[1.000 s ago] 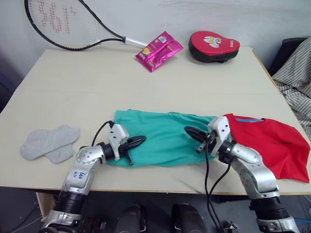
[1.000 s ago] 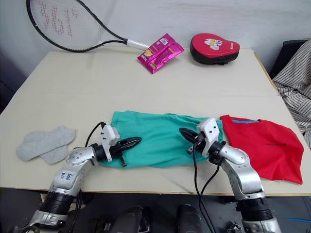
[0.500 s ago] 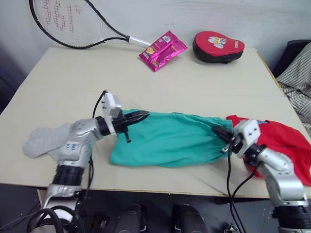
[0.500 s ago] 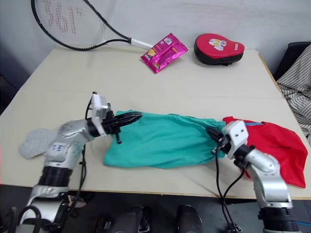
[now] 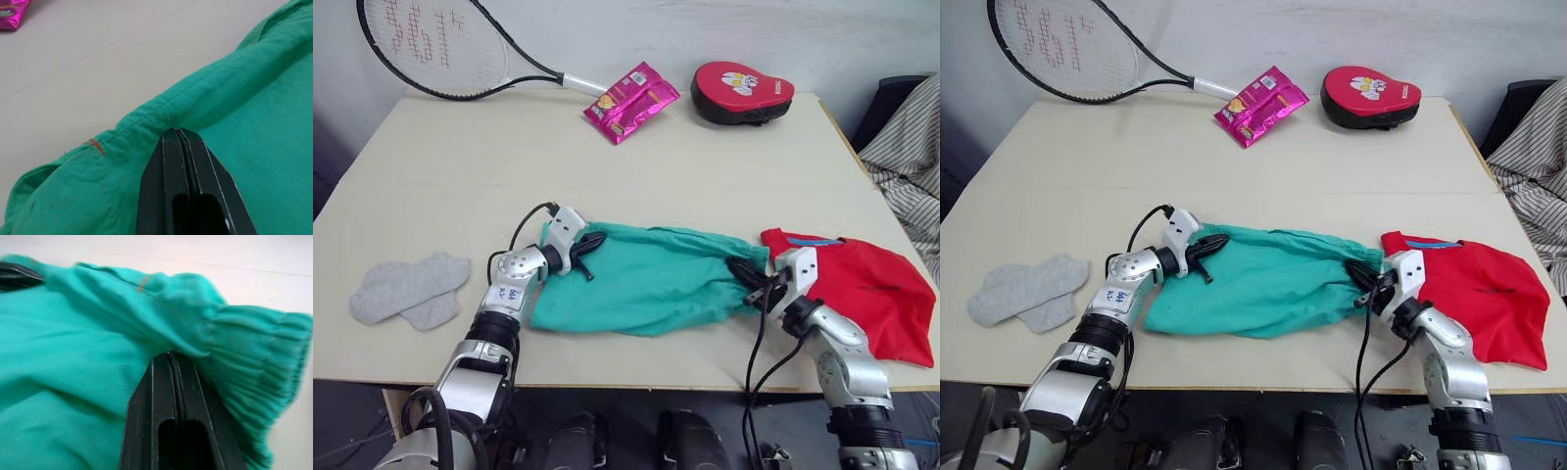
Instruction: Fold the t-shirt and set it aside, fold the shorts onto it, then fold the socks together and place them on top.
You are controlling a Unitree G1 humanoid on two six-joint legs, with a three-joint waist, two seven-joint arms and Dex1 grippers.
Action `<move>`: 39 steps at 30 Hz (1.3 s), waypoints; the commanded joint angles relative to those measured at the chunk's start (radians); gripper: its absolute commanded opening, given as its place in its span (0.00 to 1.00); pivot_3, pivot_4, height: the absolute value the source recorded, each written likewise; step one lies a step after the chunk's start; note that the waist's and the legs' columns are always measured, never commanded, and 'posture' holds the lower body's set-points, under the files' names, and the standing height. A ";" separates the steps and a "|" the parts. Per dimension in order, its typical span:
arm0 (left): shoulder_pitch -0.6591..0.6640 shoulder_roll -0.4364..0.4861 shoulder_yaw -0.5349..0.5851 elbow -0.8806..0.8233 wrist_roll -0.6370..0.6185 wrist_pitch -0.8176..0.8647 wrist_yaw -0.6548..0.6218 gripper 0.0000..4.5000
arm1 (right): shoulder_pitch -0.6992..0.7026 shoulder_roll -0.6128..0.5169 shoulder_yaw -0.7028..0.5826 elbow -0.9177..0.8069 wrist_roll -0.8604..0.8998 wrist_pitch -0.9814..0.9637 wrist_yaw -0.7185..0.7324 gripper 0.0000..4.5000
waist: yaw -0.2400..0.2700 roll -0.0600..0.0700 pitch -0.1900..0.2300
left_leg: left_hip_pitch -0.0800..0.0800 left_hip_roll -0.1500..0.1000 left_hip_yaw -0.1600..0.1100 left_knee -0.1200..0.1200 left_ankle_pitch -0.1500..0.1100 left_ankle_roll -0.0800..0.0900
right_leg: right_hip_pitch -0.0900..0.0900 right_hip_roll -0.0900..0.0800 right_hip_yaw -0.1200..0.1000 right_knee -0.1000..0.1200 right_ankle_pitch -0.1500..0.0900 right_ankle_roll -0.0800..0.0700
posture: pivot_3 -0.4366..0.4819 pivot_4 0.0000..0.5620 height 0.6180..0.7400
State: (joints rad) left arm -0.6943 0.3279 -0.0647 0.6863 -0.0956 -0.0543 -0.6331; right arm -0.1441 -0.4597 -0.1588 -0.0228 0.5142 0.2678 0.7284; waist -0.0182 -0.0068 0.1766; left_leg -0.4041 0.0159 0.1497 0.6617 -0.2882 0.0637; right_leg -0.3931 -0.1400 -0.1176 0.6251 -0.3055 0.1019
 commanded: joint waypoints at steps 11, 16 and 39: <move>0.044 0.005 0.053 -0.033 -0.028 0.003 -0.058 0.00 | -0.171 0.032 -0.001 0.088 -0.103 -0.016 -0.177 0.00 | -0.003 0.000 0.000 | 0.000 -0.001 -0.001 0.000 -0.003 -0.006 | 0.000 -0.001 -0.003 0.000 0.000 0.000 | 0.48 0.27 1.00; 0.042 0.007 0.056 -0.031 -0.023 0.024 -0.048 0.00 | -0.204 0.009 0.004 0.296 -0.207 -0.133 -0.174 0.00 | -0.005 0.000 0.000 | -0.001 -0.002 0.000 0.000 0.000 0.001 | 0.000 -0.001 -0.002 0.000 0.000 0.000 | 0.48 0.27 1.00; -0.003 0.043 -0.004 -0.310 -0.207 0.052 -0.546 0.00 | 0.417 -0.292 -0.459 -0.405 1.324 0.746 -0.788 1.00 | 0.023 0.000 0.002 | -0.003 -0.002 -0.003 -0.003 -0.002 0.004 | 0.002 -0.003 -0.005 -0.007 0.000 0.000 | 0.48 0.27 1.00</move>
State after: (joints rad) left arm -0.6940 0.3654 -0.0631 0.4013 -0.2893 0.0178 -1.1580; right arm 0.2374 -0.7630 -0.6144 -0.3792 1.7198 1.0490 0.0233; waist 0.0051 -0.0064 0.1782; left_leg -0.4069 0.0140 0.1468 0.6585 -0.2903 0.0676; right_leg -0.3910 -0.1427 -0.1222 0.6176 -0.3055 0.1019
